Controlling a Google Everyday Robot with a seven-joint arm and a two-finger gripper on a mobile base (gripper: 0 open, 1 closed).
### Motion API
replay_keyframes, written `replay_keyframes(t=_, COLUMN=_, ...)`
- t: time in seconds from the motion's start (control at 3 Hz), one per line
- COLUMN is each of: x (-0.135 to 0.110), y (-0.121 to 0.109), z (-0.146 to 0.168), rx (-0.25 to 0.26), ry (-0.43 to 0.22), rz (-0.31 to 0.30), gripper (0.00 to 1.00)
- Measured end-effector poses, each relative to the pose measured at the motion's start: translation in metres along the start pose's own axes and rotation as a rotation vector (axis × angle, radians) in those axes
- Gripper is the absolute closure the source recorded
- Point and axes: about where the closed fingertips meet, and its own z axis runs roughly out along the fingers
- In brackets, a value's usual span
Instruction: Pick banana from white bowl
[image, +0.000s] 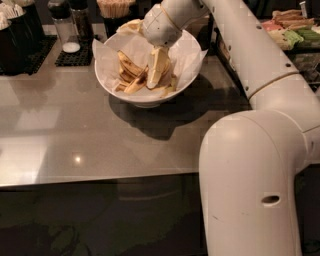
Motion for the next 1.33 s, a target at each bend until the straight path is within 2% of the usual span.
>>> replay_keyframes(t=0.67, x=0.008, y=-0.003, z=0.013, rx=0.03, ry=-0.026, rz=0.018, gripper=0.0)
replay_keyframes(t=1.0, x=0.019, y=0.011, z=0.035, rx=-0.004, ry=-0.073, rz=0.057, gripper=0.0)
replay_keyframes(t=1.33, x=0.026, y=0.037, z=0.04, rx=-0.034, ry=-0.08, rz=0.125, gripper=0.17)
